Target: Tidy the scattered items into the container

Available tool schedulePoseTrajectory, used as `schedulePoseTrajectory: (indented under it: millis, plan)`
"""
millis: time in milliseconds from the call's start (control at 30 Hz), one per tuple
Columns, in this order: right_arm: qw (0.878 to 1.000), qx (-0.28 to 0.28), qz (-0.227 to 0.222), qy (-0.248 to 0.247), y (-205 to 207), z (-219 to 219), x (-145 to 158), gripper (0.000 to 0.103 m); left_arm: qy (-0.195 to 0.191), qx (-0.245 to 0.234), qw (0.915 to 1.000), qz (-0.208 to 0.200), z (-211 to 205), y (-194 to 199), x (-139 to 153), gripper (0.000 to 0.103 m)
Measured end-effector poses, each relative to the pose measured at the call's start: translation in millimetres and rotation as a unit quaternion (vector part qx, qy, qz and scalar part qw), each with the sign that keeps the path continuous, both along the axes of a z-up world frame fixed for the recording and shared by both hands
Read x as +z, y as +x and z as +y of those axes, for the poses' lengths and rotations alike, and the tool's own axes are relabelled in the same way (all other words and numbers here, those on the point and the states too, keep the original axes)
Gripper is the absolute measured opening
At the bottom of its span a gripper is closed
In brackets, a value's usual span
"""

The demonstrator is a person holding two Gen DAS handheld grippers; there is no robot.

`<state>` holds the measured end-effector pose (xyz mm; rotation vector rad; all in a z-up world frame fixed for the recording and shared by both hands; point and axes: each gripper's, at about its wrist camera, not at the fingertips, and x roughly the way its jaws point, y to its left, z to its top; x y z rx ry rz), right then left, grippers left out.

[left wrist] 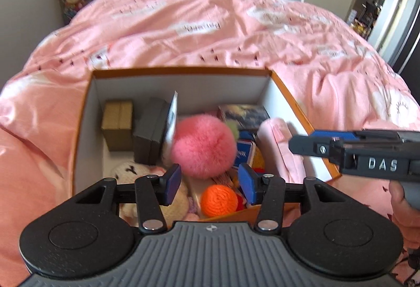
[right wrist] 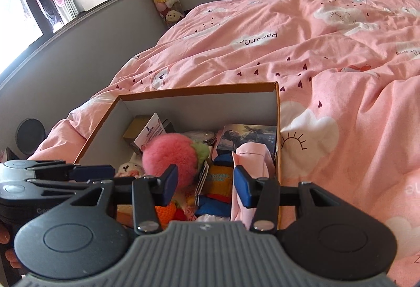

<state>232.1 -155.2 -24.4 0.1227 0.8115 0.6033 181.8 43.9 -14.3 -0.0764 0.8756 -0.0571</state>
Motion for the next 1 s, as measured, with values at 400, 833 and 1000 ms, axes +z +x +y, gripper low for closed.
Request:
schedulePoseTrajectory:
  millis: [400, 833, 1000]
  plan:
    - [0.998, -0.04, -0.029, -0.029, -35, 15, 0, 0.055, 0.016, 0.089, 0.995, -0.043, 13, -27, 0, 0.07]
    - [0.999, -0.035, -0.015, -0.037, -41, 21, -18, 0.056, 0.039, 0.098, 0.9943, -0.019, 10, -27, -20, 0.074]
    - [0.999, -0.035, -0.014, -0.037, -41, 23, -22, 0.056, 0.045, 0.097, 0.9941, -0.019, 9, -27, -21, 0.074]
